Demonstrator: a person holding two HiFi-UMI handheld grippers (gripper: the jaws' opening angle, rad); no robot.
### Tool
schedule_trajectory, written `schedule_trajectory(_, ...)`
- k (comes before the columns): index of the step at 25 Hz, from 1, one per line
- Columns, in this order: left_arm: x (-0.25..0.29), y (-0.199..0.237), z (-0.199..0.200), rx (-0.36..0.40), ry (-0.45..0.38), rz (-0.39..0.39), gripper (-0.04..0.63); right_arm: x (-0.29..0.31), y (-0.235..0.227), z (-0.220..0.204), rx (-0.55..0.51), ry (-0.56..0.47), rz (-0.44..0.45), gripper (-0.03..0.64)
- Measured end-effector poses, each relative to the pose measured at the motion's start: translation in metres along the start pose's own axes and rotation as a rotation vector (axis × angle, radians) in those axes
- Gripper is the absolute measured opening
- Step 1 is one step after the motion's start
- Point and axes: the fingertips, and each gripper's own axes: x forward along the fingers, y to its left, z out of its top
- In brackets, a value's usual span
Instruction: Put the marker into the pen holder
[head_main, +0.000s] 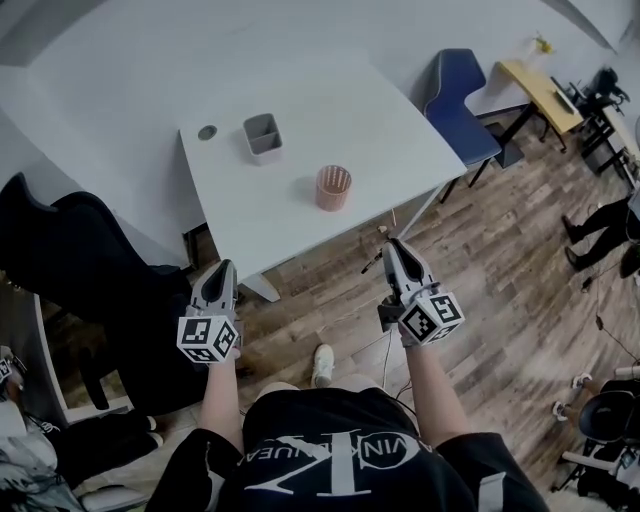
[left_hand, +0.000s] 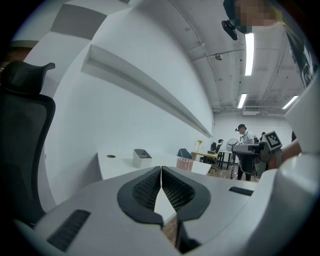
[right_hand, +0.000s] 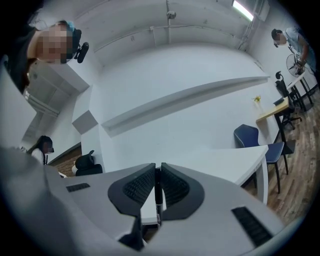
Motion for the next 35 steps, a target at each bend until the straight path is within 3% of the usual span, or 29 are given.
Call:
schedule_trajectory(16, 0.053, -0.005, 0.0, -0.001, 0.007, 0.002, 0.018, 0.043, -0.037, 0.003, 0.016, 0.012, 0.031, 0.048)
schedule_trajectory(26, 0.101, 0.005, 0.021, 0.008, -0.019, -0.025, 0.018, 0.087, -0.048, 0.022, 0.004, -0.004, 0.049, 0.048)
schedule_trajectory(35, 0.146, 0.013, 0.029, 0.015, -0.015, -0.059, 0.018, 0.135, -0.04, 0.041, -0.021, -0.021, 0.122, 0.048)
